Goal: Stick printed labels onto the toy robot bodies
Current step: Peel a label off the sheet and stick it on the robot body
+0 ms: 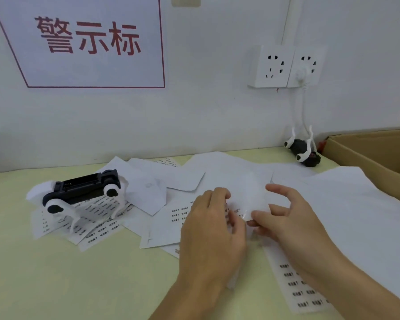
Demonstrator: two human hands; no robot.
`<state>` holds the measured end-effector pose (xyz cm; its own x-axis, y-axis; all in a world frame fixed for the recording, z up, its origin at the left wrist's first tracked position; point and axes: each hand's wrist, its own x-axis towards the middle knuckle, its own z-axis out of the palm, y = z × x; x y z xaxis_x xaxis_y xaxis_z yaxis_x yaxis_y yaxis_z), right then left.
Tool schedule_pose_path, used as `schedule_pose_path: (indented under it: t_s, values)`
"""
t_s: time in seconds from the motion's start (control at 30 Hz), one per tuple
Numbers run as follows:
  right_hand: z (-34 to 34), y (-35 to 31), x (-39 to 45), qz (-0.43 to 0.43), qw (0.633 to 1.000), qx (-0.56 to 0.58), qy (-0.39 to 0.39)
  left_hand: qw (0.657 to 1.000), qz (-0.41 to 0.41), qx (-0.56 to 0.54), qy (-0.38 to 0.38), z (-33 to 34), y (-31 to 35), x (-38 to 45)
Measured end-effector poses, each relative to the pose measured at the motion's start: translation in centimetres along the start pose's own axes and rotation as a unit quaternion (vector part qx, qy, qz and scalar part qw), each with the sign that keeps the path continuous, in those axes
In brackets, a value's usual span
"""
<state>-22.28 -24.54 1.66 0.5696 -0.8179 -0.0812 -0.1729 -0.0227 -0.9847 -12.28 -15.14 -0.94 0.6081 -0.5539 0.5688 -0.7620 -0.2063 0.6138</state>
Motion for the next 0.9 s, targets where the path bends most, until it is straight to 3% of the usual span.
schedule_pose_path:
  t_s: [0.1, 0.3, 0.6, 0.9]
  values:
    - [-0.06, 0.36, 0.39, -0.008, 0.999, 0.038, 0.012, 0.998, -0.026, -0.049, 0.004, 0.12, 0.07, 0.06]
    - [0.27, 0.85, 0.45, -0.002, 0.995, 0.098, -0.017, 0.999, 0.003, -0.021, -0.039, 0.43, 0.1, -0.02]
    - [0.45, 0.8, 0.67, 0.011, 0.978, 0.204, -0.053, 0.995, 0.001, -0.091, -0.04, 0.35, 0.16, 0.37]
    - [0.14, 0.86, 0.76, 0.023, 0.98, 0.192, -0.046, 0.989, -0.009, -0.136, -0.063, 0.01, 0.11, 0.54]
